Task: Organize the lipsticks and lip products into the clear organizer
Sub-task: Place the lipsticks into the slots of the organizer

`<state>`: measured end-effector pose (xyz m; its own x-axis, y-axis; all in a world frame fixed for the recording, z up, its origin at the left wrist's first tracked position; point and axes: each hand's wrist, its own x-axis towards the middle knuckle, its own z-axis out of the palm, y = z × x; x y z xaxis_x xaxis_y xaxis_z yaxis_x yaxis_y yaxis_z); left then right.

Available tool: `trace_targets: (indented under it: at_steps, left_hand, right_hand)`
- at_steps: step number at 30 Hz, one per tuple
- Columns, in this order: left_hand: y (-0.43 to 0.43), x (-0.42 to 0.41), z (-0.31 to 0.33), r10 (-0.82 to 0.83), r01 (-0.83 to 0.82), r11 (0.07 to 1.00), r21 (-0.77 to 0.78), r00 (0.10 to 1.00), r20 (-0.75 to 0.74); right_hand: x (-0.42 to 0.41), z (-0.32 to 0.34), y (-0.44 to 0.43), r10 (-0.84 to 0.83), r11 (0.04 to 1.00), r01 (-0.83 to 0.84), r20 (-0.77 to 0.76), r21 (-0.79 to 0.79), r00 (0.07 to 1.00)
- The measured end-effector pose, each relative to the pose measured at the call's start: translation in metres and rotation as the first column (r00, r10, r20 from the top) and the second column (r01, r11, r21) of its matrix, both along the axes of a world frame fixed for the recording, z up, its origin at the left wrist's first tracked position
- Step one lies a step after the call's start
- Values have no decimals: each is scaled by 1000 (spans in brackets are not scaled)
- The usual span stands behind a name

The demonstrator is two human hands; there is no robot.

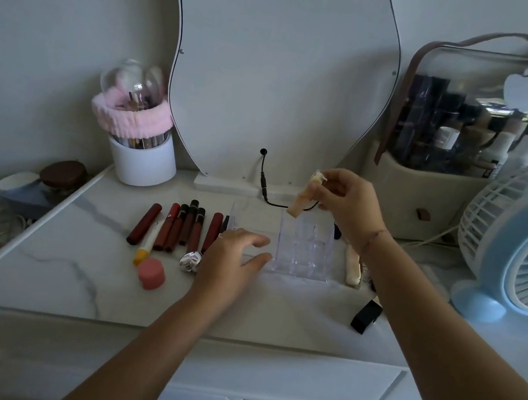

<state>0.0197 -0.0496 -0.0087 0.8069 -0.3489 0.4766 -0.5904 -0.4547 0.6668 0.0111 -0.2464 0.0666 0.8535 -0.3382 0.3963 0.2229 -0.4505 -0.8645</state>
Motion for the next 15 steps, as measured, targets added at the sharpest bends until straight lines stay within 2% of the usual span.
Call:
trace_targets:
  at_steps: [4,15]
  left_hand:
    - [4,-1,-6,-57,48,994,95,994,88]
    - [4,-2,-5,-53,48,997,58,994,91]
  right_hand:
    - [16,-3,3,-10,990,6,-27,-140,1000]
    - [25,6,-3,24,938,-60,-111,-342,994]
